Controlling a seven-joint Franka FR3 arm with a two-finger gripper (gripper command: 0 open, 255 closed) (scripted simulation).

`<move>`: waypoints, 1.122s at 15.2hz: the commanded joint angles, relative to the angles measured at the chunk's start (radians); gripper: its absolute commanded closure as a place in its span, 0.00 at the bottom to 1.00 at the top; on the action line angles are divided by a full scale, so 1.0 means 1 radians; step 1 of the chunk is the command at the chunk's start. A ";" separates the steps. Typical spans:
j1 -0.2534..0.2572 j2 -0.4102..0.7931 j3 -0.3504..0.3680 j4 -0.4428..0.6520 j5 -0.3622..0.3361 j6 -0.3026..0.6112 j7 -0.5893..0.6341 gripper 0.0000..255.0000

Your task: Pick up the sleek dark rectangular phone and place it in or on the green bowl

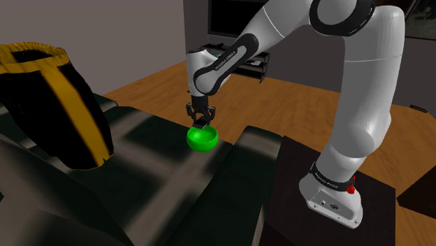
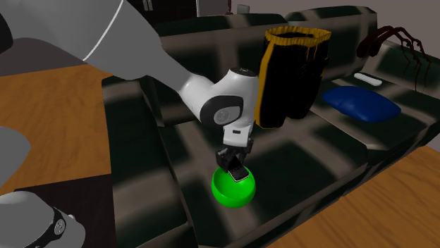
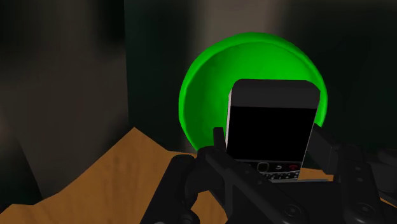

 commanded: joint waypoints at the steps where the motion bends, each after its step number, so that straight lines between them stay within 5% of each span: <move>1: 0.003 0.020 -0.005 -0.002 -0.010 0.021 0.006 1.00; 17: 0.023 0.118 -0.033 -0.004 -0.058 0.116 0.040 1.00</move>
